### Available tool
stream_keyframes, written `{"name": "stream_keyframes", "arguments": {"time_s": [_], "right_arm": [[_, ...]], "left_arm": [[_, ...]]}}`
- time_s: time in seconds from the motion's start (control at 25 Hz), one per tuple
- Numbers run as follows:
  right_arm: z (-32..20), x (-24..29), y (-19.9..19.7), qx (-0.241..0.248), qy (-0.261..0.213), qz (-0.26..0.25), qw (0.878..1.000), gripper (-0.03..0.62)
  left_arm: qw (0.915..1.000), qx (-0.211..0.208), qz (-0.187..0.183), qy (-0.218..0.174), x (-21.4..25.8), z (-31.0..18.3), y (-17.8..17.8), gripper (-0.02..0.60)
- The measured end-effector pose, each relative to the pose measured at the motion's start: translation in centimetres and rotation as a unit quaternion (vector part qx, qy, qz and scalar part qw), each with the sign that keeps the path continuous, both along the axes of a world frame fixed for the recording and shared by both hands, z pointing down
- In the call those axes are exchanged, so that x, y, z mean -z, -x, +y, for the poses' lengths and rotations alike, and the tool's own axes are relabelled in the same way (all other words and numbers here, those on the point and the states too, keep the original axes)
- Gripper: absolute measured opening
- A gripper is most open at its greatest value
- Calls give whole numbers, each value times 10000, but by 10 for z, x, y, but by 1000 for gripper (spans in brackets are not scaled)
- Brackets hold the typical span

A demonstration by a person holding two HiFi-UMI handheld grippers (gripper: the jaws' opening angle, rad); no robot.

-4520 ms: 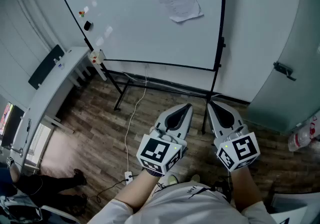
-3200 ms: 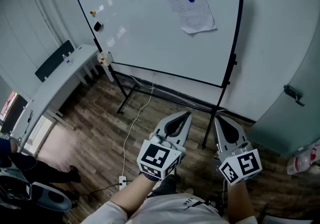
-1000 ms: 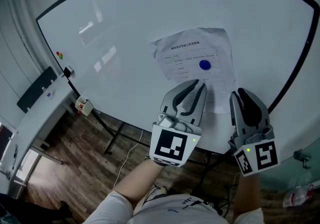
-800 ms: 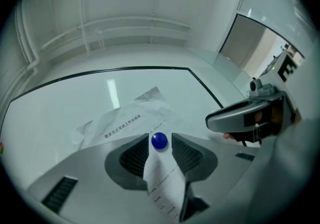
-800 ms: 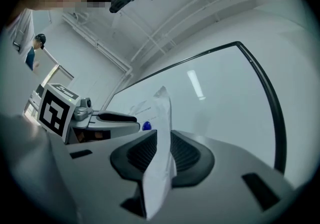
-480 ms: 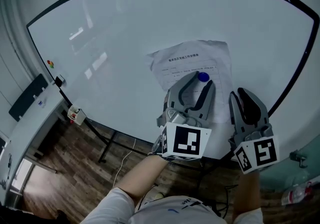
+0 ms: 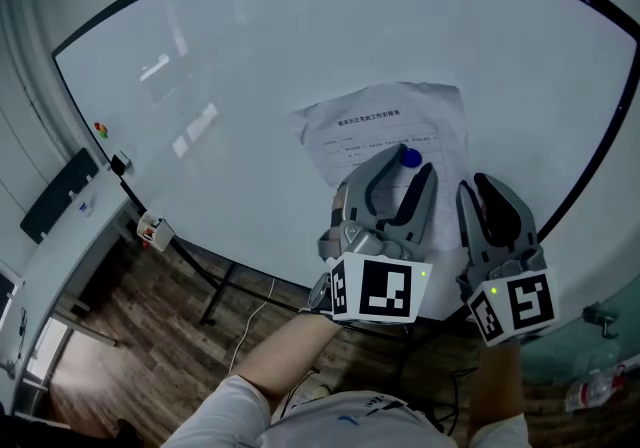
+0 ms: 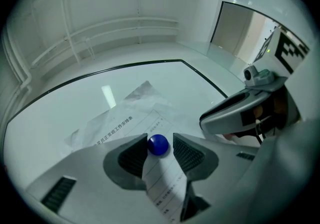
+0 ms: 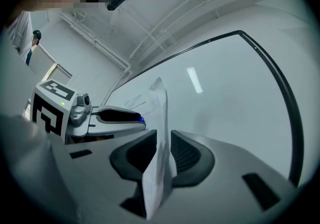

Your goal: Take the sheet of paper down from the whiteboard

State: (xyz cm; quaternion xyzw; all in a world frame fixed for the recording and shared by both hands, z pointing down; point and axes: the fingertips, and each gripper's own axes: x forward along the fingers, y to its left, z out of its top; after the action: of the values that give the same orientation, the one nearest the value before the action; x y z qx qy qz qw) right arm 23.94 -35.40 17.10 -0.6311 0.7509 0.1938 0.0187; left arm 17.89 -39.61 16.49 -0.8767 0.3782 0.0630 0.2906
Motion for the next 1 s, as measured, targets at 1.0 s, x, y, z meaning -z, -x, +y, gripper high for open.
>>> {"name": "stream_keyframes", "arguments": {"time_s": [1.0], "right_arm": [[16,-41,-7,547,221,-972,9935,14]], "left_arm": [[9979,-385,524,-28,-16,24,12,132]]}}
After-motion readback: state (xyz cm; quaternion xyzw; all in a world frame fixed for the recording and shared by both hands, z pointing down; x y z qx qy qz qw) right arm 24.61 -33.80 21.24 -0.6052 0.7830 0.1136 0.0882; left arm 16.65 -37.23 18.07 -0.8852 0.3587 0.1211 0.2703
